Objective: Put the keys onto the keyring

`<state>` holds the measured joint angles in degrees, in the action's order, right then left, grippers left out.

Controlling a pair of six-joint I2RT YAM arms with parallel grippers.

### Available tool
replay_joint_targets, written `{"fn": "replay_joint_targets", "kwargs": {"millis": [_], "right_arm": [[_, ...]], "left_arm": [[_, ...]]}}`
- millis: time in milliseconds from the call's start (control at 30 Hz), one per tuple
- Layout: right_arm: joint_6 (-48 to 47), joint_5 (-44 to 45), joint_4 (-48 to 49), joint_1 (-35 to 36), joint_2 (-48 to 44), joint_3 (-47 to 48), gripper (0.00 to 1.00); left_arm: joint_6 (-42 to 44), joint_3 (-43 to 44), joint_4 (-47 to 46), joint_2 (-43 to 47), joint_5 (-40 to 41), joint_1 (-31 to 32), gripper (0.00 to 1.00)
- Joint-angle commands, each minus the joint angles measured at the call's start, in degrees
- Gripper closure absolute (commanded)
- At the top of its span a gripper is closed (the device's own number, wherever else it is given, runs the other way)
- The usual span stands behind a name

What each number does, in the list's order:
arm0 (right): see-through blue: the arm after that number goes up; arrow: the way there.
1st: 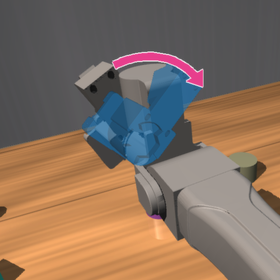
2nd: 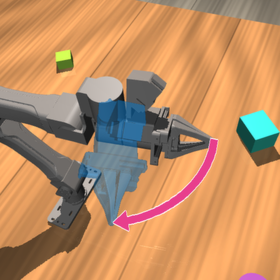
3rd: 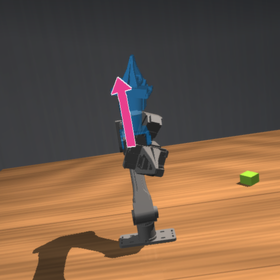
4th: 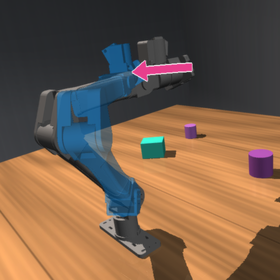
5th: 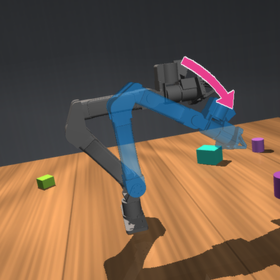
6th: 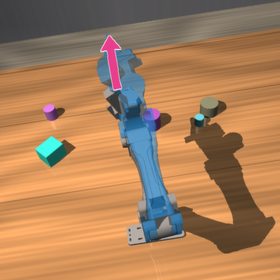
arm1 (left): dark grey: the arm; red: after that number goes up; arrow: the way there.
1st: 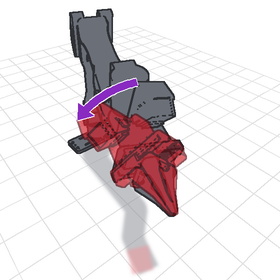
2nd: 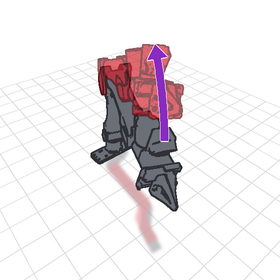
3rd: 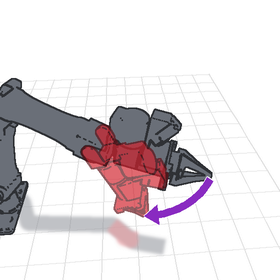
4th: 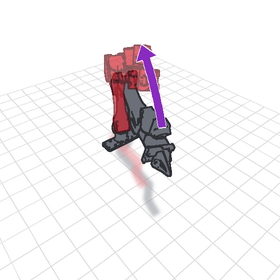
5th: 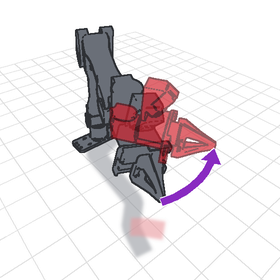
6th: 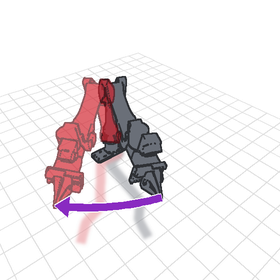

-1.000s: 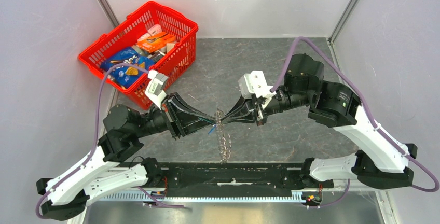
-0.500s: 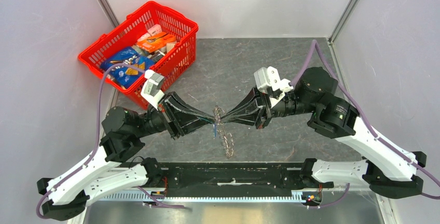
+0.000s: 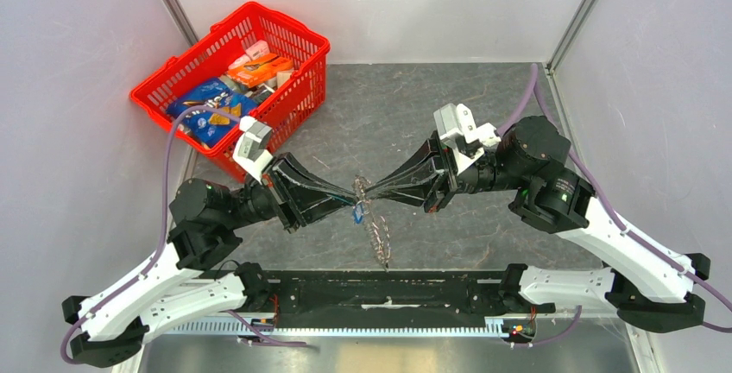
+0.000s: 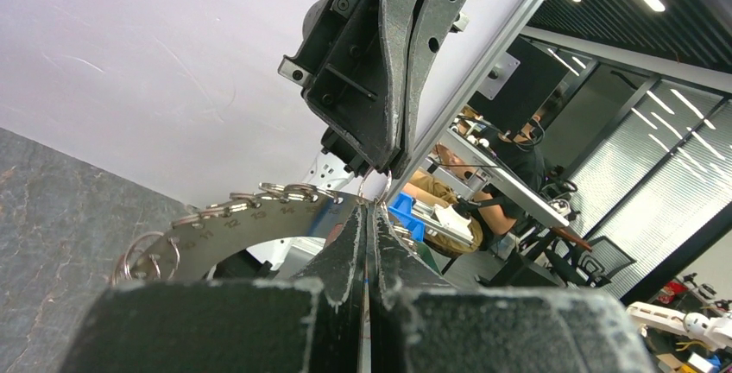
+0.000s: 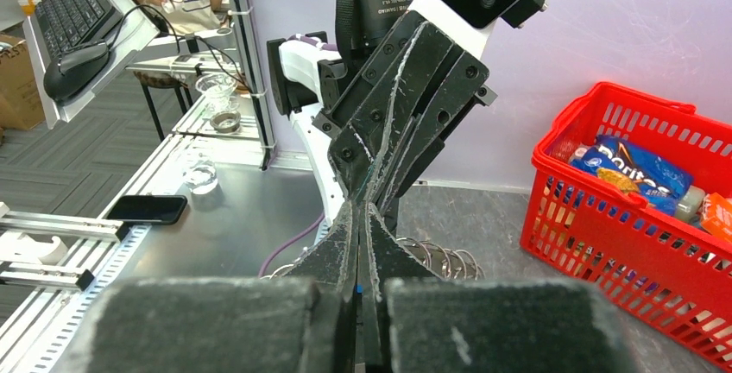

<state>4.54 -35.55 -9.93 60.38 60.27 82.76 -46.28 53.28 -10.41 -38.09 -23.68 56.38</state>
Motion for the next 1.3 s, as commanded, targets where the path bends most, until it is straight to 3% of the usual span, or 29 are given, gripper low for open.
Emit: {"fn": "replay_joint_targets", "kwargs": {"millis": [0,333,633,933,1267], "right_arm": [[1.3,1.5,7.9,0.0,-1.4,0.9,1.0],[5.6,4.1,17.8,0.0,-2.5,-4.4,1.0],[7.0,5.1,20.7,0.0,-3.0,-6.0,1.0],[6.0,4.8,18.8,0.0,-3.8,-6.1,1.0],[6.5,6.9,16.6,0.0,-4.3,-5.9,1.0]], "left_arm": [[-1.4,-0.5,0.2,-0.4,-0.9,0.2,0.98],[-2.0,-0.7,-2.2,-1.6,-1.9,0.2,0.98],[-2.9,-0.7,-5.2,-3.2,-3.2,0.2,0.98],[-0.9,-0.4,-2.7,0.2,-0.5,0.2,0.72],[2.5,0.4,-2.0,1.6,1.7,0.2,0.68]]}}
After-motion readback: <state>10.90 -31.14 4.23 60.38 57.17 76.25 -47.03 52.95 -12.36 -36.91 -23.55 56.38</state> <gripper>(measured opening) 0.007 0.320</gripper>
